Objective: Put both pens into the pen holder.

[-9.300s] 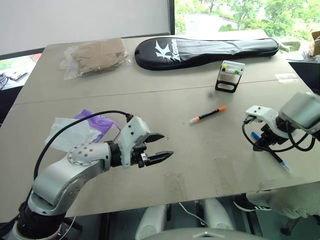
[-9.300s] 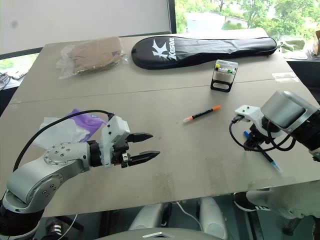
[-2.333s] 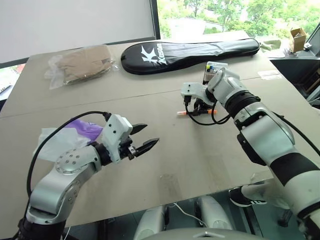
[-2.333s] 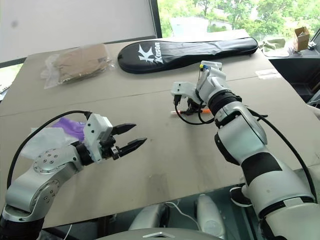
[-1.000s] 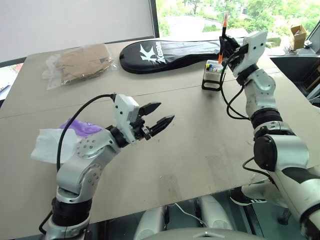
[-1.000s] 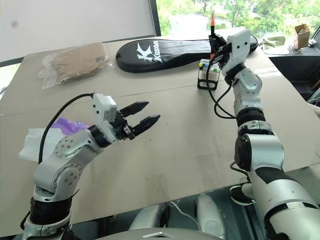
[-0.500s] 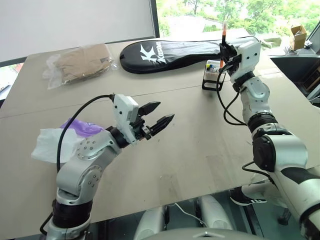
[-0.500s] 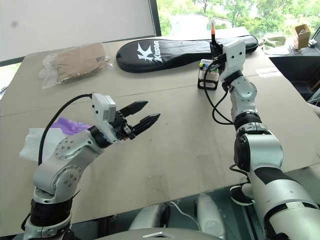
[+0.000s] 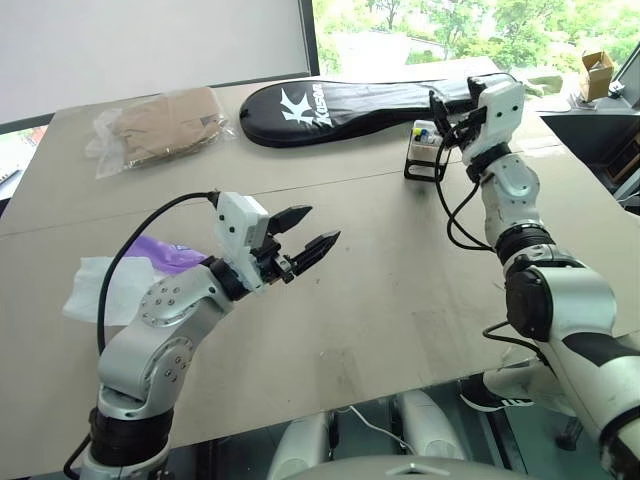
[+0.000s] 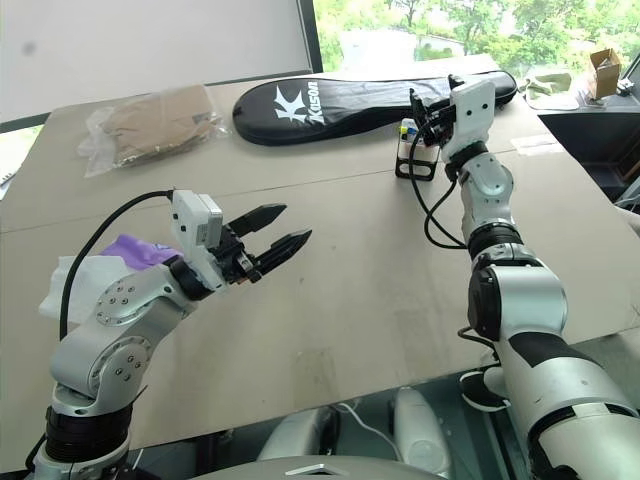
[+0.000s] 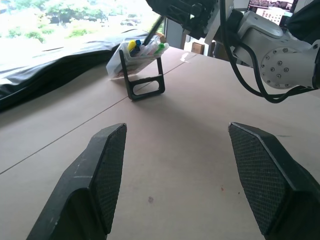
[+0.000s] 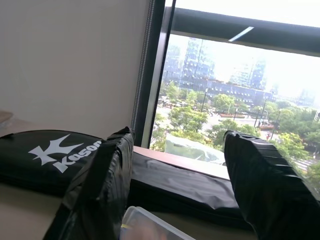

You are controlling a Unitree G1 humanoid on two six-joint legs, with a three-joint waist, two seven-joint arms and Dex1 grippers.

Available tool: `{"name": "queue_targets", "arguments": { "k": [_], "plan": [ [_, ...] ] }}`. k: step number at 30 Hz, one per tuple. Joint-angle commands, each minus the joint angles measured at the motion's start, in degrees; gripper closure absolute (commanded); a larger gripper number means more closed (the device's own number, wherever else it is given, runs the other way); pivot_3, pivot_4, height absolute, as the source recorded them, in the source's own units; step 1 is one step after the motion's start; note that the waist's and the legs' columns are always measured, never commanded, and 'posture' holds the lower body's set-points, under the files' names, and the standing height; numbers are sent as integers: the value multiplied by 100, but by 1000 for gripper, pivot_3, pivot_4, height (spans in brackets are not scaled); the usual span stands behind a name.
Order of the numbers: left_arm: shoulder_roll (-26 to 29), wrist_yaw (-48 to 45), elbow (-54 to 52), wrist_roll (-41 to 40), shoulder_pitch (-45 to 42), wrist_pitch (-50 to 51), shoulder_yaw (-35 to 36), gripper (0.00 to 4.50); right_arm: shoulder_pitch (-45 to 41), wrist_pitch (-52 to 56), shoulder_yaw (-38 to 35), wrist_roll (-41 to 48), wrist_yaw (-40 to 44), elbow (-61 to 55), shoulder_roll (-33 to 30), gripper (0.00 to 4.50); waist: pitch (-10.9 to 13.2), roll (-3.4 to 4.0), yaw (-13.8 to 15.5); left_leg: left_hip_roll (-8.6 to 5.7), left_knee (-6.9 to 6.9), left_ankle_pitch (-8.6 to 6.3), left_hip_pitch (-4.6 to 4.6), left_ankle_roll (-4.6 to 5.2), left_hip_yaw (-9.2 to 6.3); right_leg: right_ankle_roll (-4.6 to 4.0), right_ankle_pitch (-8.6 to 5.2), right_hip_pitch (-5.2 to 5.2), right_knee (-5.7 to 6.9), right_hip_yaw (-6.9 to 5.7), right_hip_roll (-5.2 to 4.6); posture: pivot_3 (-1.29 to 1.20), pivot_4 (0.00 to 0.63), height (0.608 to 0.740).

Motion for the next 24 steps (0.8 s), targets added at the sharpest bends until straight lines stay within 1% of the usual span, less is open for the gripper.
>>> {"name": "queue_targets", "arguments": {
  "k": [1,7,9,10,11,12,13,14,15,17,19,22,24],
  "plan": [
    [15,10,-178,-65,4,-79,100,1147,-45,-263,-72,93,56,-250,-73,52,0,0,-3,0,0,0,0,0,0,0,0,0,0,0,0,0,150,740],
    [-21,-49,-59,22,-108,-134,-53,1147,152,-146,67,37,171,-445,-155,52,0,0,10,0,1,0,0,0,0,0,0,0,0,-1,0,0,150,740],
    [-9,-54,-18,52,-127,-144,-43,1147,394,102,130,273,819,-905,-90,52,0,0,12,0,3,0,0,0,0,0,0,1,1,-1,0,0,150,740],
    [-8,-52,6,74,-126,-157,-32,1147,569,216,194,318,991,-1207,-97,52,0,0,6,1,5,0,0,0,-2,0,0,3,0,-2,0,0,150,740],
    [-22,-50,27,75,-120,-162,-19,1147,855,479,261,467,1255,-1732,-108,52,-1,-1,9,2,8,0,0,0,-1,0,0,4,1,-1,0,0,150,740],
    [-52,-31,23,66,-96,-174,8,1147,1372,982,381,581,1403,-2639,-212,52,-1,0,15,2,8,0,0,0,-2,0,0,5,1,-2,0,0,150,740],
    [-73,-19,19,56,-76,-184,28,1147,1749,1370,461,664,1489,-3313,-286,52,-2,1,27,3,14,0,-1,0,-7,0,0,8,1,-5,0,0,150,740],
    [-78,-18,-16,28,-27,-183,58,1147,2278,2031,525,872,1597,-4224,-417,52,-2,1,48,3,15,0,-2,0,-13,0,0,9,0,-5,-1,0,150,740],
    [-75,-23,-44,8,14,-184,83,1147,2646,2544,568,1012,1617,-4891,-511,52,-5,4,83,3,31,0,-11,0,-21,0,0,10,0,-6,-2,0,150,740],
    [-45,-46,-122,-94,167,-155,198,1147,3775,3754,609,1375,1708,-6659,-983,52,-7,8,174,1,48,-1,-28,0,-39,0,0,10,-3,-14,-6,0,150,740],
    [11,-73,-175,-170,331,-131,322,1147,4721,4808,493,1786,1750,-8047,-1492,52,-6,18,229,-2,45,-2,-31,2,-39,0,0,10,-5,-11,-9,0,150,740],
    [97,-85,-276,-285,606,-66,500,1147,5719,5710,179,2204,1874,-9217,-2179,52,-9,26,278,-2,44,-3,-27,4,-42,0,0,11,0,-11,-9,0,150,740],
    [159,-79,-377,-314,864,-42,582,1147,6258,6041,-85,2377,1938,-9639,-2528,52,-10,26,288,-1,40,-5,-16,7,-37,0,0,17,2,-6,-6,0,150,740]
  ]
}}
